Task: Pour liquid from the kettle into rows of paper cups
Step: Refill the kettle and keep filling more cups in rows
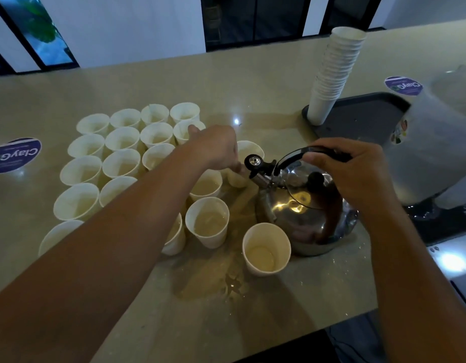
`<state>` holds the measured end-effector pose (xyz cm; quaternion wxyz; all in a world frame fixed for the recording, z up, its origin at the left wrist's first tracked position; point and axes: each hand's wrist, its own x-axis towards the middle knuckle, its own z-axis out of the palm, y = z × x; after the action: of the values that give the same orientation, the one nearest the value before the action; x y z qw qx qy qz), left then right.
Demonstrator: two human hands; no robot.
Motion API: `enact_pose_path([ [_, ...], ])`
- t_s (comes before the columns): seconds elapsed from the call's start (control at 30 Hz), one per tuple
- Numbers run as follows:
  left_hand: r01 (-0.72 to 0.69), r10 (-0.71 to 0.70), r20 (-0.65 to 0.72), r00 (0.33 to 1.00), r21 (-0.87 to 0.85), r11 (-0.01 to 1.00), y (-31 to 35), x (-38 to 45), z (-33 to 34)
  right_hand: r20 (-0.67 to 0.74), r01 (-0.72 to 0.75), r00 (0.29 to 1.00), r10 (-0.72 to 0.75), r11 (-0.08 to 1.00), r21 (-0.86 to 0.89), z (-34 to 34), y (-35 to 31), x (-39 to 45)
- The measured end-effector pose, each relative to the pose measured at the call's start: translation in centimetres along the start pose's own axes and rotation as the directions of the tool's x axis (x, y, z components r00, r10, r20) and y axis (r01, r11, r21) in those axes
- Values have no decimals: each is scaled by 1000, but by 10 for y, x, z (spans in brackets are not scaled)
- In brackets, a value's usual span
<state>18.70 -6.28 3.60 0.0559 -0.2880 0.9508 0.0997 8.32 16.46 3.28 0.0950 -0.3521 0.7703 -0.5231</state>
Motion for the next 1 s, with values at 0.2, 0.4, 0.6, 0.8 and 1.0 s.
enact_pose_path([
  [0.2,-42,40,59,997,27,999,-5,-7,-5,-39,-4,999,3,1000,-21,-14,-1,6],
  [0.4,-44,44,0,999,-33,998,-4,-16,-32,-77,48,996,-54,996,-75,-26,-22,29],
  [0.6,-198,85,-286,954,-394,898,8,-19,-54,-14,118,993,-121,982,-149,-27,-40,46],
  [0.8,-242,116,-267,957,-508,826,19,-23,-48,67,162,986,-153,975,-152,-11,-57,54],
  [1.0,-231,89,-267,960,-563,793,13,-24,-44,158,199,973,-165,952,-231,-5,-69,62],
])
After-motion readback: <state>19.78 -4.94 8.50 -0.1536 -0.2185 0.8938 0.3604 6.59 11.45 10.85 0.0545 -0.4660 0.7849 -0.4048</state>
